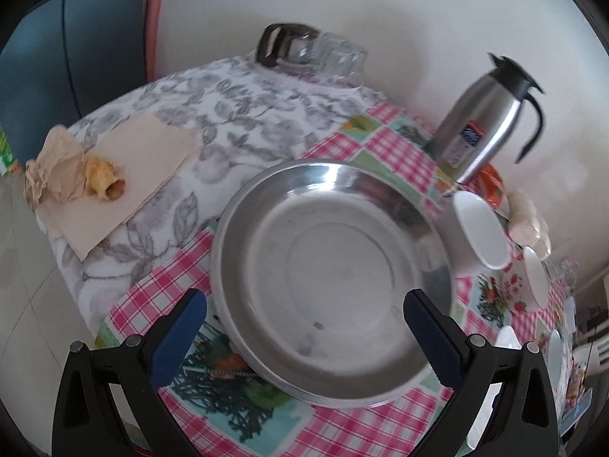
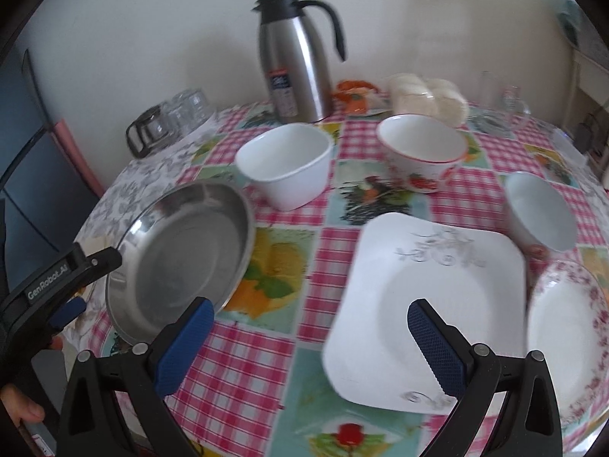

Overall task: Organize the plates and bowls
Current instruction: 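Reach the left gripper to the steel tray rim and close on it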

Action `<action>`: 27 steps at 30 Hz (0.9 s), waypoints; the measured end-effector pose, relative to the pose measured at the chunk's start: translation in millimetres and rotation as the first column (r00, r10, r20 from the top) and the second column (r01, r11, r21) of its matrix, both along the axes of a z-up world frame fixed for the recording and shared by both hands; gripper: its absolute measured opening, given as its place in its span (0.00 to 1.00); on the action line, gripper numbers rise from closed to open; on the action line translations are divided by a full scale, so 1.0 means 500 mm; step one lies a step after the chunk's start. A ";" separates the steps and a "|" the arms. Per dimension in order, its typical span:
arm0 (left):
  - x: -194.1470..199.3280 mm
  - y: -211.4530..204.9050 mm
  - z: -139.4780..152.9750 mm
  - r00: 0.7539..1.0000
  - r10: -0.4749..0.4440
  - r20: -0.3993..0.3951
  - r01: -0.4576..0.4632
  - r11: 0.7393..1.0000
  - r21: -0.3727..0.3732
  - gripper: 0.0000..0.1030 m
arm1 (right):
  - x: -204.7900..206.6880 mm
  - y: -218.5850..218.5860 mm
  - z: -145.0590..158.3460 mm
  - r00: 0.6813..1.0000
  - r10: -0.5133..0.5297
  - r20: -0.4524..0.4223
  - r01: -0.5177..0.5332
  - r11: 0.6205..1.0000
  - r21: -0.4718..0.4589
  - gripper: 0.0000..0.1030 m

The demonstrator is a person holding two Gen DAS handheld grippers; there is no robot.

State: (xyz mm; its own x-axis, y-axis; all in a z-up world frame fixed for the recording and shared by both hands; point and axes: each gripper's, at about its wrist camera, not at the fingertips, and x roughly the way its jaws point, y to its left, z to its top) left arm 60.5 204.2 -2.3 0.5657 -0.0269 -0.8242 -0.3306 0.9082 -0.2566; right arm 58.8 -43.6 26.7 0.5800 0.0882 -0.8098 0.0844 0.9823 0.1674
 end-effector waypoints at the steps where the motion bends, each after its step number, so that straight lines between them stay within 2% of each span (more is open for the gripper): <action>1: 0.004 0.009 -0.008 1.000 0.013 -0.015 -0.013 1.000 -0.011 1.00 | 0.007 0.010 -0.003 1.000 0.011 -0.003 -0.011 1.000 -0.003 1.00; 8: 0.030 0.059 -0.057 0.995 0.061 -0.081 -0.067 0.995 -0.070 0.98 | 0.059 0.047 -0.027 0.999 0.033 -0.031 -0.033 0.999 0.022 1.00; 10: 0.036 0.068 -0.065 0.994 0.067 -0.091 -0.074 0.994 -0.076 0.90 | 0.074 0.055 -0.036 0.999 0.033 -0.037 -0.032 0.999 0.029 0.99; 19: 0.070 0.103 -0.101 0.989 0.077 -0.127 -0.090 0.991 -0.103 0.65 | 0.131 0.080 -0.077 0.996 0.072 -0.061 -0.066 0.994 0.087 0.76; 21: 0.077 0.105 -0.106 0.989 0.077 -0.126 -0.090 0.991 -0.101 0.62 | 0.141 0.085 -0.087 0.994 0.080 -0.071 -0.074 0.993 0.091 0.67; 27: 0.101 0.097 -0.107 0.992 0.059 -0.108 -0.067 0.995 -0.075 0.51 | 0.160 0.091 -0.112 0.992 0.080 -0.101 -0.070 0.992 0.102 0.57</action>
